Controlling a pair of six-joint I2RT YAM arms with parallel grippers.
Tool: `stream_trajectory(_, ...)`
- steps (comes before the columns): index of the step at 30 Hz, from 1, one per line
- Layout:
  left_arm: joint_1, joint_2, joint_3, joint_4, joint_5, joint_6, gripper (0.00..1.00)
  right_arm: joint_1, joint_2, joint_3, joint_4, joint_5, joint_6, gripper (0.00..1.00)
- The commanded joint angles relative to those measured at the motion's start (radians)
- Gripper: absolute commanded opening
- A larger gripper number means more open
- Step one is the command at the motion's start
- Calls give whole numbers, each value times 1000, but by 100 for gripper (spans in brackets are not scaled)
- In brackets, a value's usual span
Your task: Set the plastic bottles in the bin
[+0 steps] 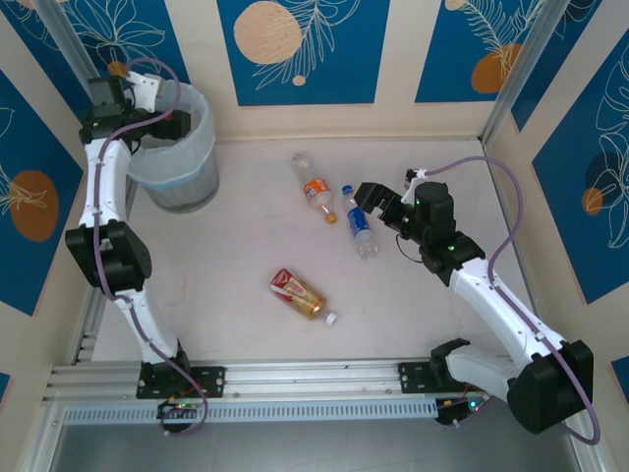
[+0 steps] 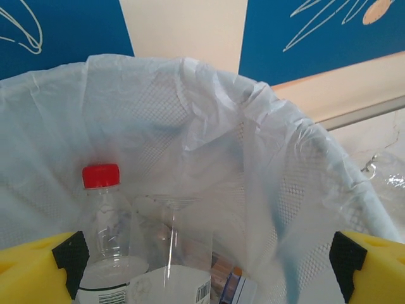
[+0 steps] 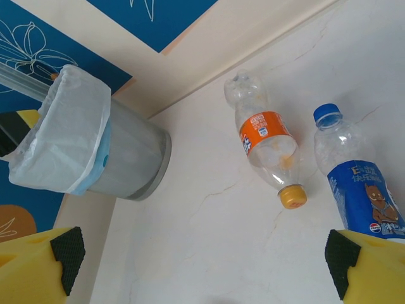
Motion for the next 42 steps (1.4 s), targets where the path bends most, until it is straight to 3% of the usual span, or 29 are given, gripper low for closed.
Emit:
stream_trajectory(1, 8, -43, 67, 7, -43, -76, 99, 6, 5, 28, -22, 72, 24, 100)
stream_trajectory(7, 8, -59, 102, 4, -15, -183, 99, -5, -22, 8, -53, 135, 26, 100)
stream_trajectory(12, -5, -86, 107, 3, -59, -331, 99, -13, -15, 17, -111, 160, -8, 100)
stream_trajectory(18, -75, -149, 66, -8, -95, -407, 99, -18, 18, 46, -196, 176, -26, 100)
stream_trajectory(23, -176, -236, -58, 43, -202, -384, 99, -17, 21, 39, -204, 188, -42, 100)
stream_trajectory(34, -267, -478, -499, 349, -208, -497, 99, -16, 48, 39, -244, 196, -106, 99)
stream_trajectory(40, -289, -537, -596, 313, -150, -560, 99, -12, 81, 49, -289, 200, -122, 99)
stream_trajectory(42, -324, -561, -619, 281, -180, -568, 99, -10, 92, 53, -299, 197, -123, 99)
